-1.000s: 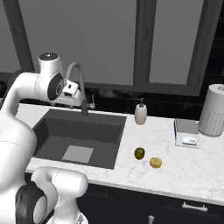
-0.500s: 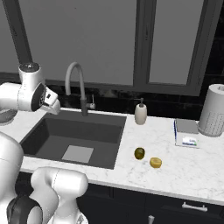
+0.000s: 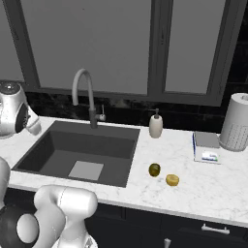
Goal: Put the colander in the sink, put the kiwi, kiwi, apple in the colander, and turn on the sink faucet and pour water over the colander.
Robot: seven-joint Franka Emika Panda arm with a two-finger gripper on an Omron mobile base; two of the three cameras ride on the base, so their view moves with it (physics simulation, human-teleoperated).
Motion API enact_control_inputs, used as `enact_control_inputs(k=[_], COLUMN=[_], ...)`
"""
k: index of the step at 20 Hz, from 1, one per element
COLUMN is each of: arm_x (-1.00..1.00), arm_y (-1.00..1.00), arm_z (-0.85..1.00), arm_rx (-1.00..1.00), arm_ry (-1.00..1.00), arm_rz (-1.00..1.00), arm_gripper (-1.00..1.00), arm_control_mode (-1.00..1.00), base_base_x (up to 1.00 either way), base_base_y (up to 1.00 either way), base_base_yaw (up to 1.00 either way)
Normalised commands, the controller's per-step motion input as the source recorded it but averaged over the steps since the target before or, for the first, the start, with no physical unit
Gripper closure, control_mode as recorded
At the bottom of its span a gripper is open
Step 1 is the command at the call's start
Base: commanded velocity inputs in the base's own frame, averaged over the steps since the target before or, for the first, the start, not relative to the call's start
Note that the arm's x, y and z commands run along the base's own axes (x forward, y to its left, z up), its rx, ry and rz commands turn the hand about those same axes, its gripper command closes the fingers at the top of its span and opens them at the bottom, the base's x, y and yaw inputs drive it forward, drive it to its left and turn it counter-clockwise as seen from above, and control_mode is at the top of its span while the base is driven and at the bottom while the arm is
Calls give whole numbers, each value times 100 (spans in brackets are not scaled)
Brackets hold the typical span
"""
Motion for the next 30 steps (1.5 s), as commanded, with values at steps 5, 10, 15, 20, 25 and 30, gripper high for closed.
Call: enact_control_inputs(k=[5, 10, 15, 20, 25, 30], arm_x=[18, 34, 28, 21, 35, 46], arm_y=[70, 69, 77, 61, 44, 36], arm_z=[-23, -31, -10, 0, -1, -14], arm_rx=[18, 13, 1, 0, 0, 0], arm_ry=[9, 21, 8, 0, 0, 1], arm_rz=[-9, 0, 0, 0, -1, -5], arm_gripper=[-100, -100, -100, -100, -100, -100], arm_control_mode=[-100, -100, -100, -100, -100, -100], base_base_x=[0, 0, 0, 0, 0, 0], base_base_y=[0, 0, 0, 0, 0, 0], base_base_yaw=[0, 0, 0, 0, 0, 0])
